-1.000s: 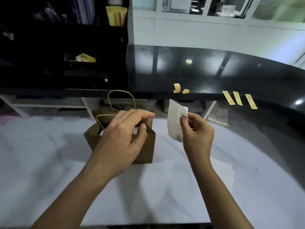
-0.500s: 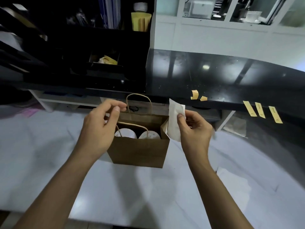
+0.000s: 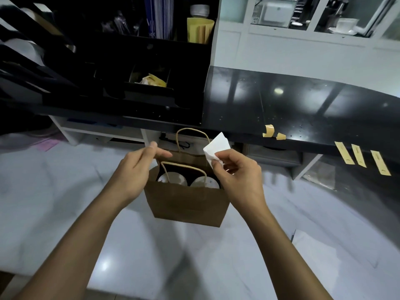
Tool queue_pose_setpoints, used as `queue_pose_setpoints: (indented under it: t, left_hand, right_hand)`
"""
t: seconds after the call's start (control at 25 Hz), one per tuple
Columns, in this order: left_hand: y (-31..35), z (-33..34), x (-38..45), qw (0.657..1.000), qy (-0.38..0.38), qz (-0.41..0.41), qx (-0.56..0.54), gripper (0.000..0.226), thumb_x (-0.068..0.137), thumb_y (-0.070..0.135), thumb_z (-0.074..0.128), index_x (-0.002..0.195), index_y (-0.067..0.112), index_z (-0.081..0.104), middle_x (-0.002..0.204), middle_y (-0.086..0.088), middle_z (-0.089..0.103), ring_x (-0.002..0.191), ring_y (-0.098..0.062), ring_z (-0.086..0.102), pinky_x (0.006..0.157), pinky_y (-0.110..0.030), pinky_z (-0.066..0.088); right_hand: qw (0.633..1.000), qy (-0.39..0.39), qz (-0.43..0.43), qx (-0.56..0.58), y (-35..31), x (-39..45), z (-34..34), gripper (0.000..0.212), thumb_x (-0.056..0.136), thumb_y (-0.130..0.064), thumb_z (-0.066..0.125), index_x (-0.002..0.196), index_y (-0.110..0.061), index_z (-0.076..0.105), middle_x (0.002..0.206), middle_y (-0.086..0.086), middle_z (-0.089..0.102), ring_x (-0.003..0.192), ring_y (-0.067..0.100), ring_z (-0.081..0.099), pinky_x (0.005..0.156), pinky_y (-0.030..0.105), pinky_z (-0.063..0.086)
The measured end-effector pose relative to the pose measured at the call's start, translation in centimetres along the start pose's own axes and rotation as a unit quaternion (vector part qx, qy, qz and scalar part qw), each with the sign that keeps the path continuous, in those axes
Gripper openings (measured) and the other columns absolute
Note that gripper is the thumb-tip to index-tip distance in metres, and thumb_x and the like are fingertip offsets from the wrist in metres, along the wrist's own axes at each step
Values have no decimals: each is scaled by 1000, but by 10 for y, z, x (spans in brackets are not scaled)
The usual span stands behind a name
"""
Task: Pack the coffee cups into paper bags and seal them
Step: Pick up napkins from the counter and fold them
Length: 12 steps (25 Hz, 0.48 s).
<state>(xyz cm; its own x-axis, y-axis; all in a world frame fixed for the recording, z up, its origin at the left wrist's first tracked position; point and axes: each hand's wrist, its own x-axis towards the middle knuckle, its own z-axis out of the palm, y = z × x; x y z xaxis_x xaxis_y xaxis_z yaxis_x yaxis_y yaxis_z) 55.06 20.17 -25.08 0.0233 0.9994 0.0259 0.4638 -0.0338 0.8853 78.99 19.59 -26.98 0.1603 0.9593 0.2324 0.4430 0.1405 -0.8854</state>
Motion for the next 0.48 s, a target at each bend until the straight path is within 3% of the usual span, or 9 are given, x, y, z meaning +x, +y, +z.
queue_pose_setpoints:
  t: [0.16,0.28,0.36,0.48]
  left_hand:
    - [-15,3,9,994,4,0,113,19,101,30,57,112,41,66,122,12,64,116,-11,55,79,-21,41]
    - [-24,3,13,988,-34,9,149,30,94,30,68,119,45,63,127,15,60,116,-11,52,77,-18,40]
    - [-31,2,15,986,-60,8,153,40,89,34,73,124,48,58,133,15,55,118,-13,51,80,-24,42]
    - [-37,-3,18,984,-93,13,153,55,85,38,76,130,54,49,139,17,49,128,-16,45,95,-36,44]
  right_hand:
    - [990,-87,-37,-103,-5,9,5,11,92,-23,74,96,-33,76,84,-19,70,79,3,64,69,19,54]
    - [968,-137,-91,-188,-13,19,11,14,93,-24,72,103,-33,78,89,-15,73,78,4,62,72,23,53]
    - [947,-168,-133,-237,-17,25,16,17,94,-22,69,104,-31,78,95,-11,76,83,9,65,75,29,55]
    - [931,-200,-163,-259,-19,32,24,20,93,-21,68,106,-32,79,101,-7,77,93,16,67,78,27,53]
